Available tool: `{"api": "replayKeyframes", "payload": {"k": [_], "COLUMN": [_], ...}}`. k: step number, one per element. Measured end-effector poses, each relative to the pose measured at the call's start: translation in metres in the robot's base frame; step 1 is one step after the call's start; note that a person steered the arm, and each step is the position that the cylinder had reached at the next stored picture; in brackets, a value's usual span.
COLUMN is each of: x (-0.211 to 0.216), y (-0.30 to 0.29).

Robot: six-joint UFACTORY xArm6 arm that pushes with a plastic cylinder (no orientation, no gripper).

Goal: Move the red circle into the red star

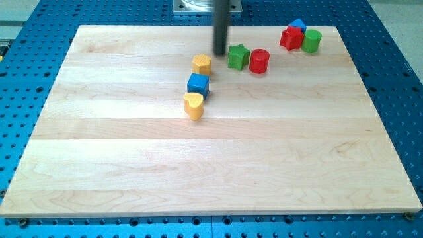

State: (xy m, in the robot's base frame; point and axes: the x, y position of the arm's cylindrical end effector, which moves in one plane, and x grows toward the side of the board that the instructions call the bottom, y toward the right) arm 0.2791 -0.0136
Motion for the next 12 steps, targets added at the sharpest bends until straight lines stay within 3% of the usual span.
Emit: {"api": "replayKeyframes", "payload": {"k": [1, 2, 3, 4, 5, 6, 7, 8, 9, 12], "x": [0.029, 0.030, 0.040, 0.090, 0.093, 0.082, 0.033, 0.038, 0.070, 0.058], "y": [0.033, 0.097, 0.120, 0.099, 0.171, 0.198, 0.198, 0.208, 0.195, 0.171]}}
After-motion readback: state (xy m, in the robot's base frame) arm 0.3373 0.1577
